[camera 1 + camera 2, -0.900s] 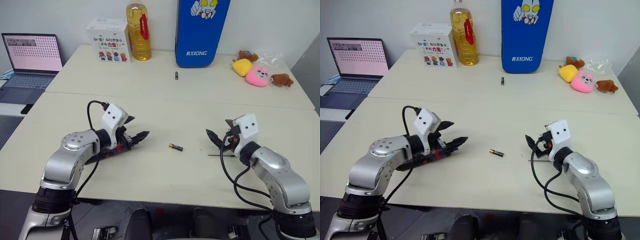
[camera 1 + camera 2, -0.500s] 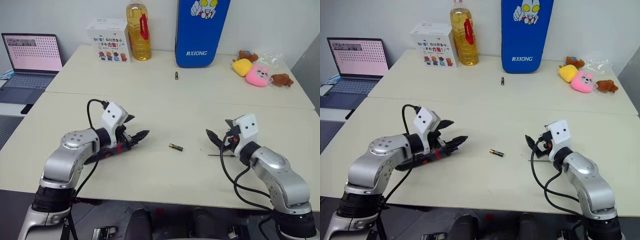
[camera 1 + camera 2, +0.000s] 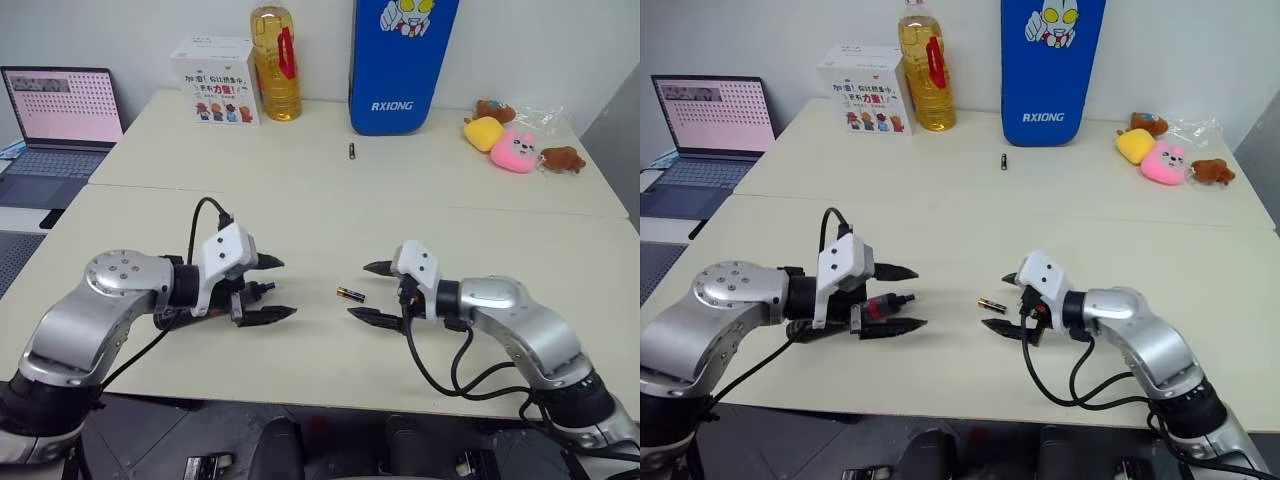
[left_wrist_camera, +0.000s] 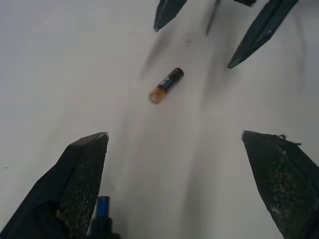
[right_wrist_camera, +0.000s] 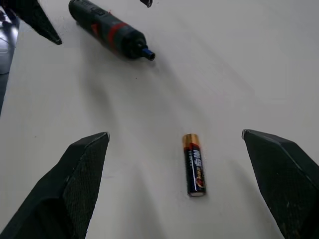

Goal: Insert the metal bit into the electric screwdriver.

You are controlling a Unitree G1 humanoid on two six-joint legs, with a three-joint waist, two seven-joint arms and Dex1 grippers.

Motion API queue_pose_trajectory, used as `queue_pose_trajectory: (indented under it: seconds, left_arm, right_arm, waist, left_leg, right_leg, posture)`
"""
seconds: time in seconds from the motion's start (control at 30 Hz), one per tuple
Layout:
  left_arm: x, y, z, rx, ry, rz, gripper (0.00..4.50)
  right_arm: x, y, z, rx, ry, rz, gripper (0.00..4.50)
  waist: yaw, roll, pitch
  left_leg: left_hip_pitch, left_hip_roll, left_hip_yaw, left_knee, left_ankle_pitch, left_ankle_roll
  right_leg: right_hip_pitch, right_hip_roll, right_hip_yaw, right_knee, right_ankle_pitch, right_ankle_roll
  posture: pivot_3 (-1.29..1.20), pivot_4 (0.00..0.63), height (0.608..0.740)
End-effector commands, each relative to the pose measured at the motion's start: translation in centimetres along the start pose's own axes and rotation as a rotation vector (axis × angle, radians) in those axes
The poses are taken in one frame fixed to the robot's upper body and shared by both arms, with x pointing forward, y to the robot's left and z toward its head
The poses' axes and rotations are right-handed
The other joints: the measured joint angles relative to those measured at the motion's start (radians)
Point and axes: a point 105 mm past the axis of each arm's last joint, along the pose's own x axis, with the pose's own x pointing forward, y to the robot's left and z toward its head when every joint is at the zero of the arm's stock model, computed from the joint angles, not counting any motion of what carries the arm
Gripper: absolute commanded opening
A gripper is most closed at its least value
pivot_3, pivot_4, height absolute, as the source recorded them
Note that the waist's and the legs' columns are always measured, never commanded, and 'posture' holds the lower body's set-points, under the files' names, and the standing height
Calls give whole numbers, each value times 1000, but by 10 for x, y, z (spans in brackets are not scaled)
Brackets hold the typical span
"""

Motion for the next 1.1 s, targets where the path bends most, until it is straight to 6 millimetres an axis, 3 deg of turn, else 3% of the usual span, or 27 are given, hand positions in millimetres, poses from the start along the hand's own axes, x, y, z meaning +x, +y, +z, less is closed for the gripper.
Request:
queue_pose_trajectory:
  seconds: [0.03,0.2,0.5,0.6,0.97,1.03,1.1]
  left_arm:
    - [-4,-5,10,63,-13,-2,4464]
    - [-6,-7,9,61,-22,21,4464]
    - [-8,-3,9,81,-29,55,4464]
    - [-8,-3,8,84,-29,57,4500]
    - [-6,-2,10,96,-39,60,4500]
    - [-5,-1,11,100,-47,60,4500]
    - [-3,0,12,108,-51,58,4500]
  right_arm:
    - [6,-2,5,-47,-11,3,4500]
    - [23,-6,-6,-67,14,-18,4500]
    - [36,-12,-25,-90,71,-18,4500]
    - [37,-15,-32,-96,96,-33,4071]
    - [27,-22,-44,-104,140,-47,1381]
    - [23,-26,-39,-113,128,-54,977]
    - [20,-26,-22,-118,68,-35,439]
  waist:
    - [1,0,0]
    - [-2,0,0]
    - [-2,0,0]
    - [-2,0,0]
    - [-1,0,0]
    - [0,0,0]
    - [1,0,0]
  left_leg:
    - [0,0,0,0,0,0]
    - [0,0,0,0,0,0]
    - [0,0,0,0,0,0]
    - [0,0,0,0,0,0]
    - [0,0,0,0,0,0]
    - [0,0,0,0,0,0]
    - [0,0,0,0,0,0]
  right_leg:
    - [0,0,0,0,0,0]
    - [0,0,0,0,0,0]
    - [0,0,0,1,0,0]
    - [-1,0,0,1,0,0]
    - [0,0,0,1,0,0]
    - [0,0,0,1,0,0]
    - [0,0,0,1,0,0]
  posture:
    - [0,150,740]
    - [0,150,740]
    - [0,150,740]
    - [0,150,740]
    - [0,150,740]
    - [0,150,740]
    - [0,150,740]
